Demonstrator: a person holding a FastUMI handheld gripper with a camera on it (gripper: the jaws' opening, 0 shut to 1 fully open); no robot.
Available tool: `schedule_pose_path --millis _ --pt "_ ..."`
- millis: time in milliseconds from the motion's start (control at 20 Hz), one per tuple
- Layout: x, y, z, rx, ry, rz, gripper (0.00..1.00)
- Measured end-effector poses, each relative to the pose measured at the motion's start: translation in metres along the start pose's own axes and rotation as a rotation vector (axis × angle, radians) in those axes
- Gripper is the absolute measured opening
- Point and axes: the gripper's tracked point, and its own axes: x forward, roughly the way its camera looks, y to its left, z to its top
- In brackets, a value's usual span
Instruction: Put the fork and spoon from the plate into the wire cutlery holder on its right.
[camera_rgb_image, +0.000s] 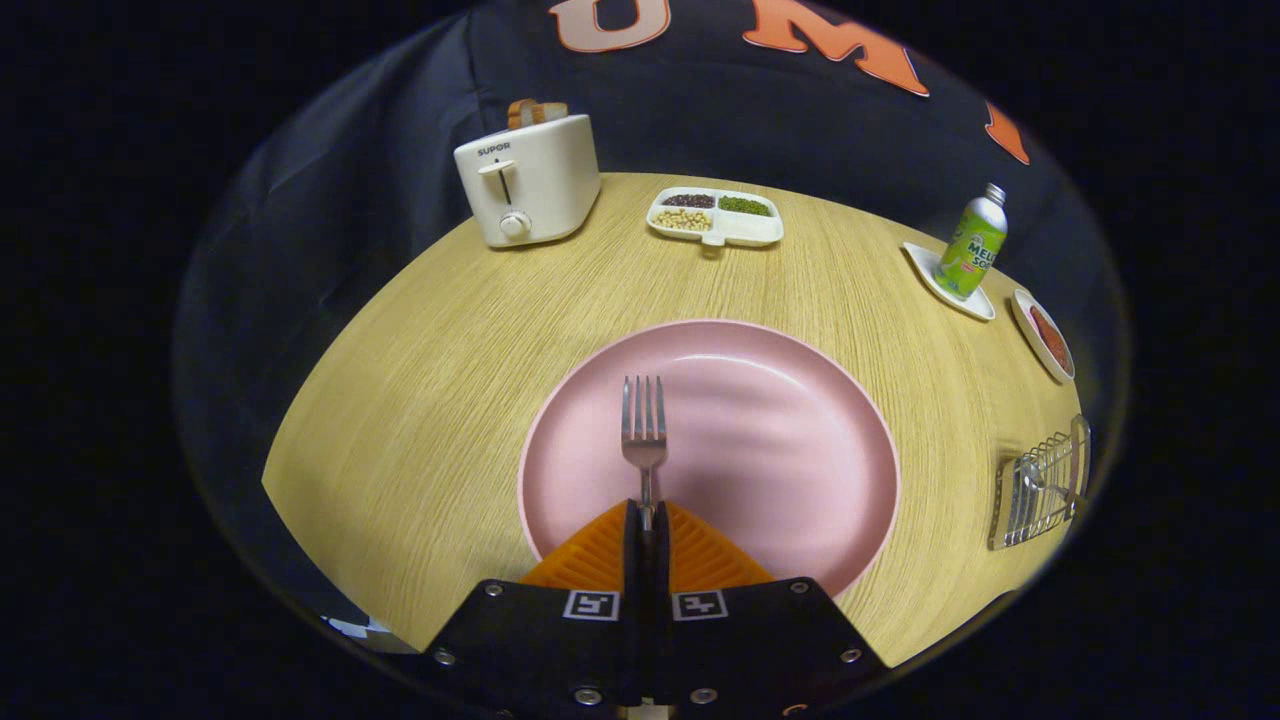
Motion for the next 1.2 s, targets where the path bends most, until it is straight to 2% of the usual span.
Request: schedule_pose_path --millis 550,950,1200 --pt "-0.100 -0.101 0.027 0.101 0.040 -0.023 0.05" --pt "-0.168 -0.204 0.018 0.075 0.179 -0.151 0.05" --pt "-0.183 -0.252 0.013 0.074 0.295 -0.213 0.04"
